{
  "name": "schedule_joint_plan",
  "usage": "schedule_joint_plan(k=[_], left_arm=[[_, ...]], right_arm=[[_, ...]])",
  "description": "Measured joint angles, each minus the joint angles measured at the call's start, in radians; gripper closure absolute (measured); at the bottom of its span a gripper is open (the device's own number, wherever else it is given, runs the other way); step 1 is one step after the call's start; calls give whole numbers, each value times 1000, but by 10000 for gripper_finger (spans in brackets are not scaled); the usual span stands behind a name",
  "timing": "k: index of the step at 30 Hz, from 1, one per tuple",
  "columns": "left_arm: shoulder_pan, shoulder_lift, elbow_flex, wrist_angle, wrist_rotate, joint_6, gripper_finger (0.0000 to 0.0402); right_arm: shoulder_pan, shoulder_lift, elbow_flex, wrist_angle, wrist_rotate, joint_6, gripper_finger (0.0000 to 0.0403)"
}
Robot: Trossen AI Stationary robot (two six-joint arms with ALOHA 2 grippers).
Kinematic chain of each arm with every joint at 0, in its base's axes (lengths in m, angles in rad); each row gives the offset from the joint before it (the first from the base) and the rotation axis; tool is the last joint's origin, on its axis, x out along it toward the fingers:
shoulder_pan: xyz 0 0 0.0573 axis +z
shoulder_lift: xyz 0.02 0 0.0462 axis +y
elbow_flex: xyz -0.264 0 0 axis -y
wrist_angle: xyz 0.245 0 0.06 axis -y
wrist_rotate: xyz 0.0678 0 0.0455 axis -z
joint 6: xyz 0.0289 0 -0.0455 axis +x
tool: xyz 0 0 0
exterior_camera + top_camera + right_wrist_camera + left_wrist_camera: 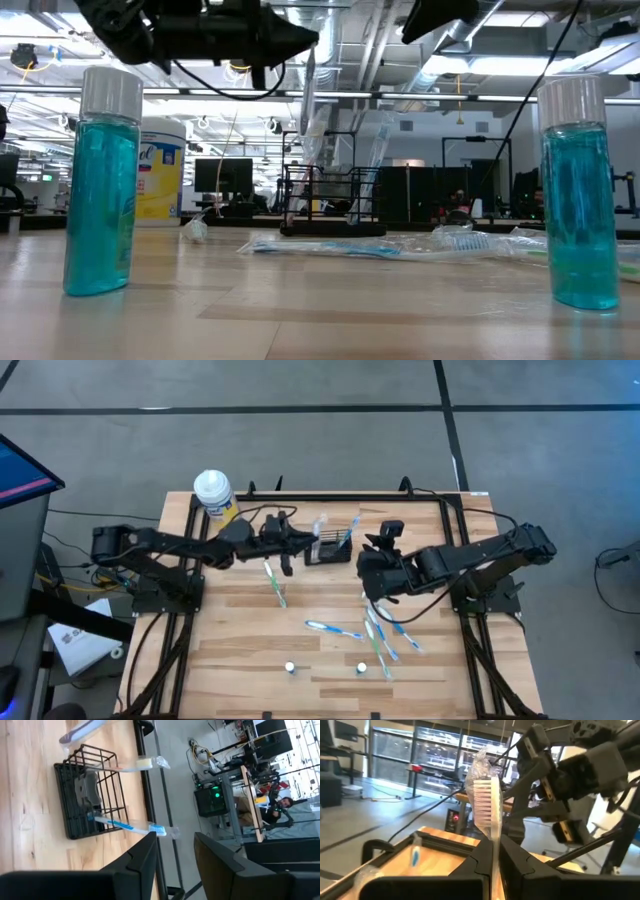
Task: Pick & Place toothbrushing station
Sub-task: Put the purple toothbrush into the black mesh organizer
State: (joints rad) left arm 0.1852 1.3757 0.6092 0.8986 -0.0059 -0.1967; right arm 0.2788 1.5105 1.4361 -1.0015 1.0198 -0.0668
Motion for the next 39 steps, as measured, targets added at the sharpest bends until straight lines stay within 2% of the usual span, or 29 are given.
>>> schedule_joint_plan(k=[8, 16, 25, 39], left_arm=[[0, -1, -8, 0, -118, 101, 396], [6, 9, -7, 2, -169, 147, 396], [42, 9, -8, 9, -172, 166, 396], [83, 112, -77, 232, -174, 171, 396]], right_arm=[[0, 0, 0, 0, -32, 41, 280], [0, 0, 0, -3, -55, 67, 282], [10, 0, 0, -22, -55, 94, 280], [10, 0, 0, -16, -55, 98, 280]])
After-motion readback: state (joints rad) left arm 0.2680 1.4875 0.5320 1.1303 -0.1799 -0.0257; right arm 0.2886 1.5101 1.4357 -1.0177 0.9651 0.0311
